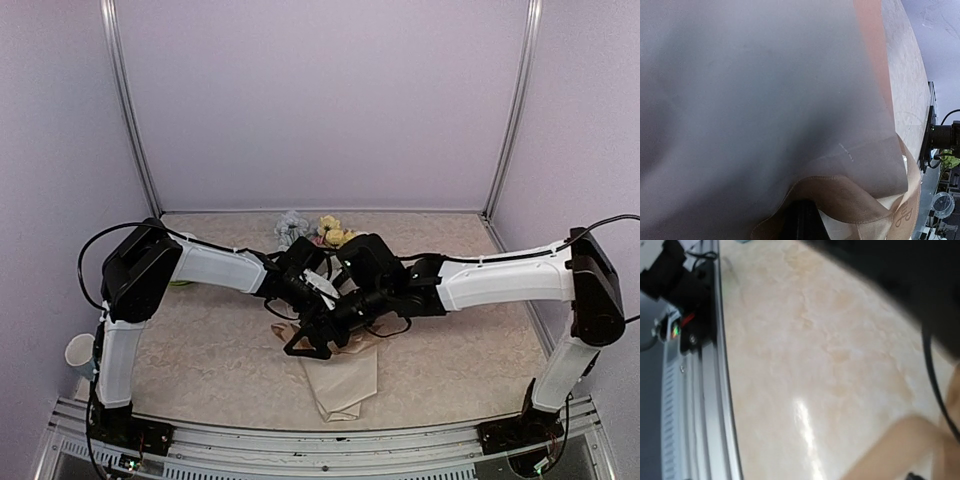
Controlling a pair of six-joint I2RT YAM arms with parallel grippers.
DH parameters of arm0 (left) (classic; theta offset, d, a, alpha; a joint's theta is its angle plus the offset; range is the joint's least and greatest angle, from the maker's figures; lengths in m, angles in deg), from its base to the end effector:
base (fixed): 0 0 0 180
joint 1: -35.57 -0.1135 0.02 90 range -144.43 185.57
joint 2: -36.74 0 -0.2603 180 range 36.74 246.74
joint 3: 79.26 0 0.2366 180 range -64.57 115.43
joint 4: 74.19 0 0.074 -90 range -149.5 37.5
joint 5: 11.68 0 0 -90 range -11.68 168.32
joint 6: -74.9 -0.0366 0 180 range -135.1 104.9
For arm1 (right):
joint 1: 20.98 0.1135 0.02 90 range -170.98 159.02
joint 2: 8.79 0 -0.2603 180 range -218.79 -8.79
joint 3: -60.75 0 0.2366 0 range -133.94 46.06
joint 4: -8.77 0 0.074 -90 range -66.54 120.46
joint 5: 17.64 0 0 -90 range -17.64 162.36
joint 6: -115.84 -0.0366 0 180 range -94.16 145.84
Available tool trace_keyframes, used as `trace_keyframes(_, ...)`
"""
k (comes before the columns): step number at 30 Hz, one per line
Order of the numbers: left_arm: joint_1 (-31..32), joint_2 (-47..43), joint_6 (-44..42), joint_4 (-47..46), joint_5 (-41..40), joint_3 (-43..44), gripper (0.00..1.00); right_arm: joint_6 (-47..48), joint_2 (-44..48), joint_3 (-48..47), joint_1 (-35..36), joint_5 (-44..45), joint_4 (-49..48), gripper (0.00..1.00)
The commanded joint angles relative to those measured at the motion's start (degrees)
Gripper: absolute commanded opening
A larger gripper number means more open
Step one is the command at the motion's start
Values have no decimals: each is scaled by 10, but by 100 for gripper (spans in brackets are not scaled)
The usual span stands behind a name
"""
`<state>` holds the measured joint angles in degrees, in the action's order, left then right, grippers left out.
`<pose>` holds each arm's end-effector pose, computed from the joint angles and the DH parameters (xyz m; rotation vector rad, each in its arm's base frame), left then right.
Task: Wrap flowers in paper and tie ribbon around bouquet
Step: Place the right side of the ribbon on the folded bouquet, then cross the ribbon over the folded bouquet.
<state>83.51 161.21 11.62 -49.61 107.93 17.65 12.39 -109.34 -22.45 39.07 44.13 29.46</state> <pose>0.2827 -0.3403 0.1351 0.7374 2.6077 -1.1285 0.1733 0.3354 0.2334 -1.2321 2.1097 1.1956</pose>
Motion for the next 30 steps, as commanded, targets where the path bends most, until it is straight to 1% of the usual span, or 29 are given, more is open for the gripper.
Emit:
trace_keyframes(1,-4,-12,0,0,1,-11,0,24,104,52,1,20,3,95)
trace_keyframes(3,-4,-12,-1,0,3,-11,0,29,132,78,-1,15,7,94)
trace_keyframes(5,-4,-13,0,-1,2,-12,0,22,153,104,-10,0,5,92)
trace_keyframes(7,-4,-13,0,-1,3,-12,0,-1,162,133,-28,1,-9,86)
trace_keyframes(10,-4,-13,1,-1,2,-13,0,-50,140,156,-69,14,1,67)
trace_keyframes(12,-4,-14,2,-2,1,-14,0,-63,115,156,-83,49,26,50)
trace_keyframes(13,-4,-15,2,-3,1,-14,0,-67,105,157,-85,72,32,43)
trace_keyframes(14,-4,-15,3,-3,0,-15,0,-69,98,160,-87,80,33,41)
trace_keyframes(18,-7,-21,12,-8,-3,-17,0,-73,68,172,-92,63,10,38)
trace_keyframes(21,-10,-36,24,-24,-27,-22,0,-97,43,186,-108,61,-10,30)
trace_keyframes(23,-13,-48,29,-35,-45,-26,0,-111,37,207,-119,53,-32,27)
trace_keyframes(26,-22,-64,38,-58,-42,-34,0,-123,30,232,-125,39,-63,26)
trace_keyframes(30,-27,-88,24,-66,-48,-26,0,-125,17,243,-125,35,-84,26)
